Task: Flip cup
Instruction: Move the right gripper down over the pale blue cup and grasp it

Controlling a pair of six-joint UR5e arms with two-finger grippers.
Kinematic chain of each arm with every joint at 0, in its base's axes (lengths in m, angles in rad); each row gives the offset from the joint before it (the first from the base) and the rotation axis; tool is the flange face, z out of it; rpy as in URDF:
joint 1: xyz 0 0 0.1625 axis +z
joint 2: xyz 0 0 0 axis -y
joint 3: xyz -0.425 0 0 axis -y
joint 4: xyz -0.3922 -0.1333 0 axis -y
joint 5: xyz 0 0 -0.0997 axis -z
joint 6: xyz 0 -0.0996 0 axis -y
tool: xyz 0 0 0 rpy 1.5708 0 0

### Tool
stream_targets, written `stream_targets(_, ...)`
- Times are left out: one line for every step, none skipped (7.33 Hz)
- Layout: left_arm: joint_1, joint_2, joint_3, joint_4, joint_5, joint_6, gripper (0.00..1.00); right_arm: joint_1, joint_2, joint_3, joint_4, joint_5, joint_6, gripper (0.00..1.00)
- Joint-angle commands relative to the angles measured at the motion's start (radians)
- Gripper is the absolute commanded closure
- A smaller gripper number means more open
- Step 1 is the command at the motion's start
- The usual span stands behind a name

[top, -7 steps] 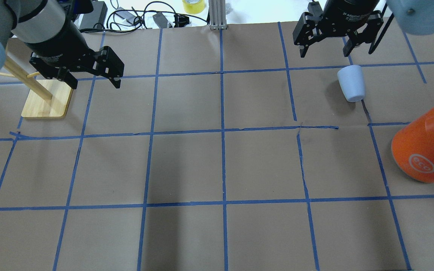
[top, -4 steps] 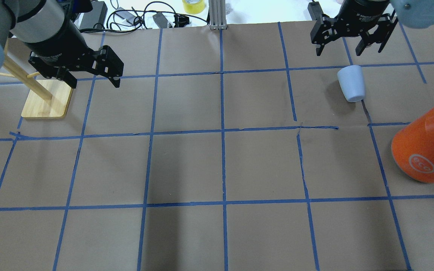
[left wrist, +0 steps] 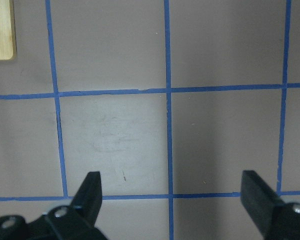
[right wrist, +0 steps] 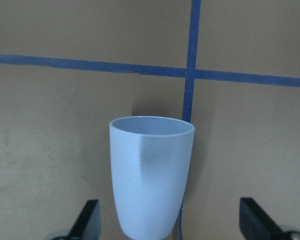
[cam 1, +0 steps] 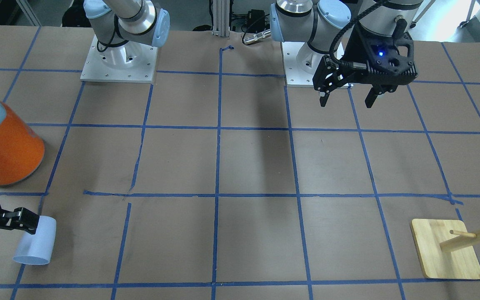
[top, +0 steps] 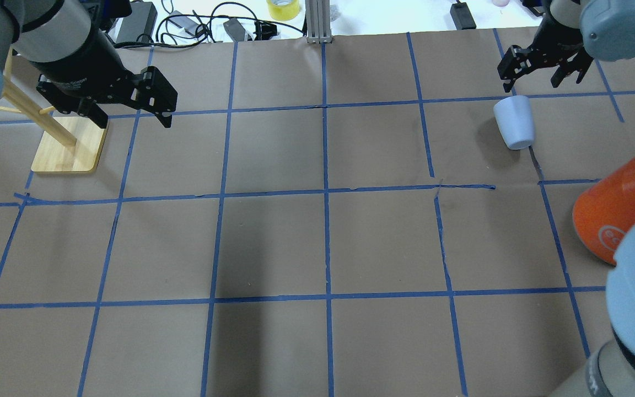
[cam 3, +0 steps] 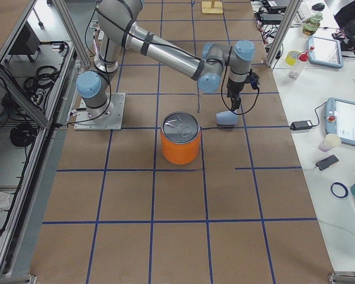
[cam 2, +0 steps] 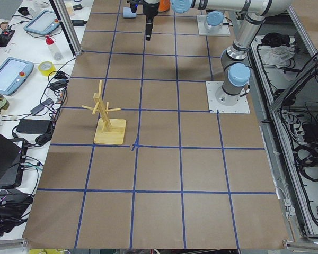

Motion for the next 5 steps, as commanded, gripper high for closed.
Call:
stream_targets(0.000,-0.001,0.000,0.001,-0.001,0.001,0.00,-0.013,0.069,-0.002,-0.054,0.012,-0.004,0.03)
stream_targets(0.000,-0.002,0.000,0.001,-0.001,0.001,0.00,-0.013,0.080,-0.002,-0.053,0.014,-0.004,0.03)
stream_targets(0.000,-0.002,0.000,0.001,-0.001,0.000,0.00,-0.012,0.083,0.000,-0.053,0.015,-0.004,0.03)
stream_targets(0.000,-0.002,-0.002,0.001,-0.001,0.001,0.00,-0.009,0.085,0.000,-0.053,0.032,-0.003,0.03)
stream_targets(0.000,-0.002,-0.002,-0.001,-0.001,0.000,0.00,-0.009,0.098,0.000,-0.053,0.051,0.002,0.03)
